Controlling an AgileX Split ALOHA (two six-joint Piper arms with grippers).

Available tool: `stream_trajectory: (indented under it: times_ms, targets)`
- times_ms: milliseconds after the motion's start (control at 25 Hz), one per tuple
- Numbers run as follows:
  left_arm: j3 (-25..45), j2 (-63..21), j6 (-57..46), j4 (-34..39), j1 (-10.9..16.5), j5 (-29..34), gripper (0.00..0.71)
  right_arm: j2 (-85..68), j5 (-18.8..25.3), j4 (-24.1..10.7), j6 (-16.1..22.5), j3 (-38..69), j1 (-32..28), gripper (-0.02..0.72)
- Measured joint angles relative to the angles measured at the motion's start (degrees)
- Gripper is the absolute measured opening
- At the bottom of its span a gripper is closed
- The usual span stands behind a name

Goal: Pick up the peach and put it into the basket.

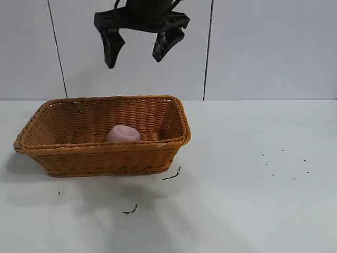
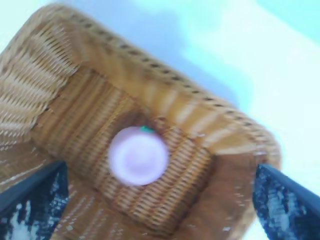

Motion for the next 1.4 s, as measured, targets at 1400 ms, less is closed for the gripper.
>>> stream_trajectory:
  times_ms: [1400]
  targets:
    - [0.00, 0.00, 0.00, 0.00, 0.00, 0.00, 0.693, -26.82, 0.08, 0.43, 0.23, 28.83, -33.10, 0.695]
